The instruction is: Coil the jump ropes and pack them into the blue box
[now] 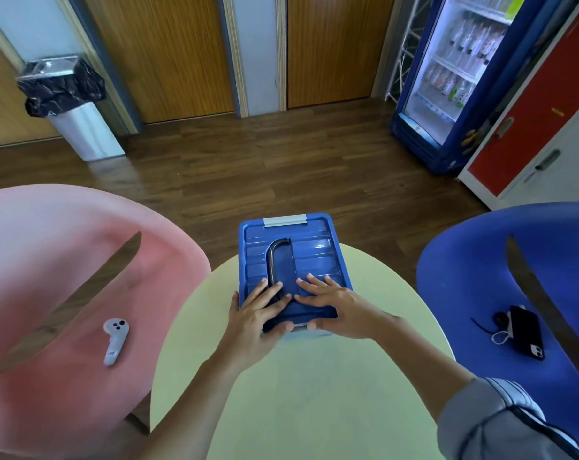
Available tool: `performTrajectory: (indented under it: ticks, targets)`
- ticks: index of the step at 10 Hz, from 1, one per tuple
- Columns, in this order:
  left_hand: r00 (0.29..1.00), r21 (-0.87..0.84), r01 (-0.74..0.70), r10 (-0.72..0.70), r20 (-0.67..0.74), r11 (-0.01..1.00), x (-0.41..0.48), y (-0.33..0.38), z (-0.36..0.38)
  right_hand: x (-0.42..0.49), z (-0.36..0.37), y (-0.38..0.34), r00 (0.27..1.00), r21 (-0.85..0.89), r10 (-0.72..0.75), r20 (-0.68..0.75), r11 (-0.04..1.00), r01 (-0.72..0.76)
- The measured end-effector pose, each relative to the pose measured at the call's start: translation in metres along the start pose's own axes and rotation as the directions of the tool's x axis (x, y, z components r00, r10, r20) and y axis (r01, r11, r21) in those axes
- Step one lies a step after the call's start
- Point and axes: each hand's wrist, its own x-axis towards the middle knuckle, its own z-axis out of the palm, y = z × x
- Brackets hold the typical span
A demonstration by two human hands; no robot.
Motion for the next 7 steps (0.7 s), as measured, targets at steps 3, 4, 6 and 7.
performTrajectory:
  ticks: [3, 4, 6, 7]
  targets:
    - [0.992, -0.094, 0.036, -0.047, -0.117, 0.995, 0.001, 0.001, 0.005, 0.000, 0.004, -0.003, 0.996, 0.059, 0.043, -0.080, 0.998, -0.038]
    - [0.994, -0.053, 0.067, -0.071, -0.079, 0.996, 0.001, 0.007, 0.001, -0.001, 0.002, -0.006, 0.994, 0.073, 0.059, -0.089, 0.996, -0.053]
    - [0.987, -0.057, 0.104, -0.110, -0.116, 0.993, -0.004, 0.022, -0.016, -0.006, -0.005, -0.016, 0.972, 0.256, 0.146, -0.184, 0.962, -0.096]
    - [0.934, -0.143, 0.035, -0.084, -0.348, 0.989, -0.025, 0.014, -0.026, -0.036, -0.013, -0.017, 0.801, 0.397, 0.324, -0.504, 0.910, -0.118]
